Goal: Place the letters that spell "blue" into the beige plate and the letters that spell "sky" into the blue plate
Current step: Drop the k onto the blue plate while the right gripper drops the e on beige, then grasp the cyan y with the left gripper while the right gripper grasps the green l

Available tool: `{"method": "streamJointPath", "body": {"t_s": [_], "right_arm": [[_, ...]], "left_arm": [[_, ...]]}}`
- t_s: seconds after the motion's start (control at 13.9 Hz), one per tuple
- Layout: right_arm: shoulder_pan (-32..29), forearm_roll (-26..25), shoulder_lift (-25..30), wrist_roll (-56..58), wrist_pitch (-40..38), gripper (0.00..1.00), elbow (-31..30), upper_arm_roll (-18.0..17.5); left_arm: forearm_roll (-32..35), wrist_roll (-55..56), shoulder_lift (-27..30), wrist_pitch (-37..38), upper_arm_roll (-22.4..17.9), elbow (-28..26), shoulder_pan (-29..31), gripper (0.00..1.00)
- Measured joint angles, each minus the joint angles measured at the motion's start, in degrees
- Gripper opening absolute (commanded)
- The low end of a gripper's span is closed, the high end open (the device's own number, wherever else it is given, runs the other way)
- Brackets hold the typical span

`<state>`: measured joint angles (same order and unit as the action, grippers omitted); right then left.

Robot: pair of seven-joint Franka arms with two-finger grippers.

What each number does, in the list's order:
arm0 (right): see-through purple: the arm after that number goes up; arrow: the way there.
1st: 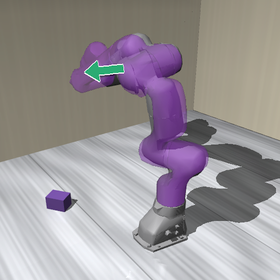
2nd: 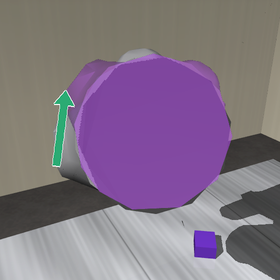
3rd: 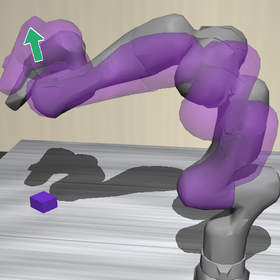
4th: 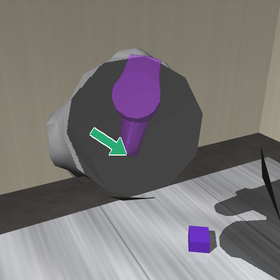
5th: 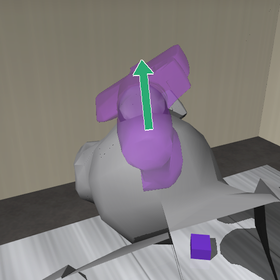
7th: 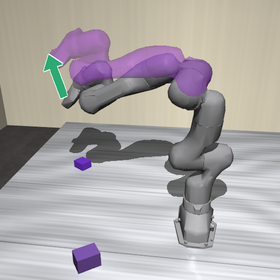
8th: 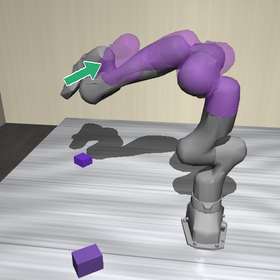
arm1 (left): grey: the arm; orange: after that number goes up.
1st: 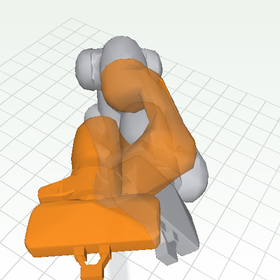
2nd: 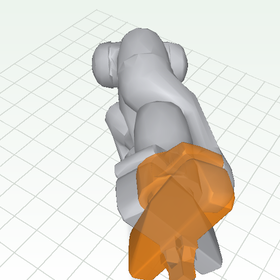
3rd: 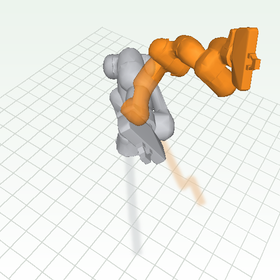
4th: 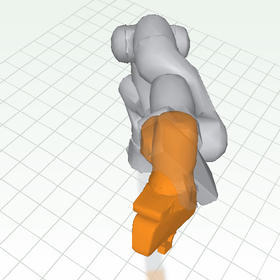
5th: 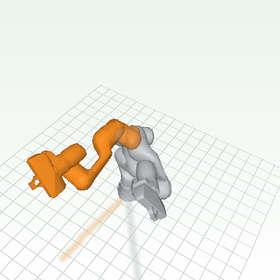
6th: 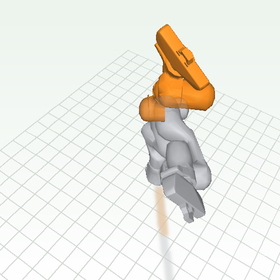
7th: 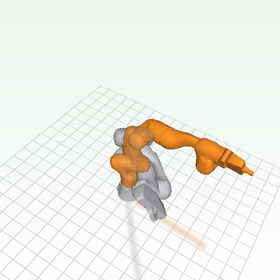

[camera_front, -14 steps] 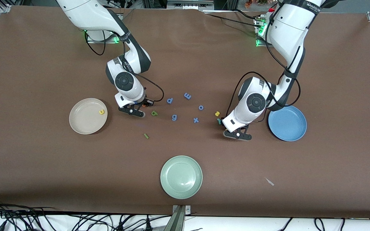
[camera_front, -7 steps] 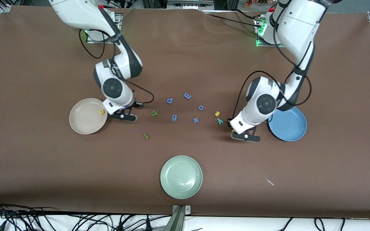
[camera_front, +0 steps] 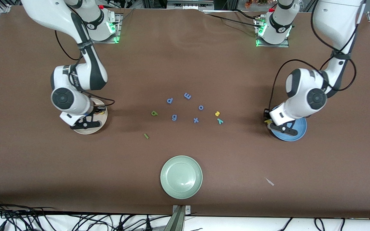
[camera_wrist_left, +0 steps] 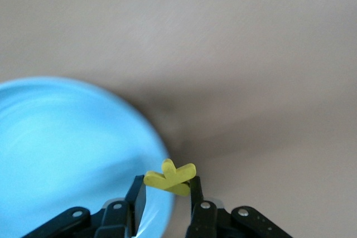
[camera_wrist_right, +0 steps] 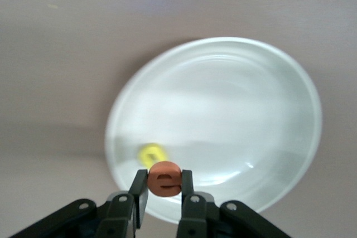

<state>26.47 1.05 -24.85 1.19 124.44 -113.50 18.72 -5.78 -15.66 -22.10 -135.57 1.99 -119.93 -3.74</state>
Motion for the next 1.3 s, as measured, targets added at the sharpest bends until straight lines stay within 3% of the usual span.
{"method": "streamJointPath", "body": {"t_s": [0.07, 0.22, 0.29, 0.5, 0.86, 1.3], "right_arm": [[-0.3, 0.0, -0.2, 1.5, 0.0, 1.00, 0.0, 0.9], [-0.9, 0.0, -0.4, 2.3, 0.0, 1.00, 0.0, 1.1], [-0.7, 0.0, -0.5, 2.3, 0.0, 1.00, 0.1, 0.9], [1.4, 0.1, -0.5, 2.3, 0.1, 1.00, 2.1, -0.7], [3.5, 0.2, -3.2, 2.0, 0.6, 1.00, 8.0, -7.3], [3.6, 0.1, -10.8, 2.5, 6.3, 1.00, 16.6, -12.0]], "left_arm": [[0.0, -2.0, 0.6, 0.0, 0.0, -1.0, 1.2, 0.43], [0.0, -4.1, 1.0, -0.1, 0.0, -1.5, 2.0, 0.75], [0.0, -4.2, 1.0, -0.3, 0.1, -1.5, 1.9, 0.77], [0.0, -4.3, 1.0, -0.5, 0.3, -1.5, 2.0, 0.80], [-1.1, -1.2, 1.3, -0.9, 0.7, 0.1, -0.3, 0.79], [-5.2, 29.7, -2.3, -1.1, 1.3, 4.5, -16.7, 0.79]]}}
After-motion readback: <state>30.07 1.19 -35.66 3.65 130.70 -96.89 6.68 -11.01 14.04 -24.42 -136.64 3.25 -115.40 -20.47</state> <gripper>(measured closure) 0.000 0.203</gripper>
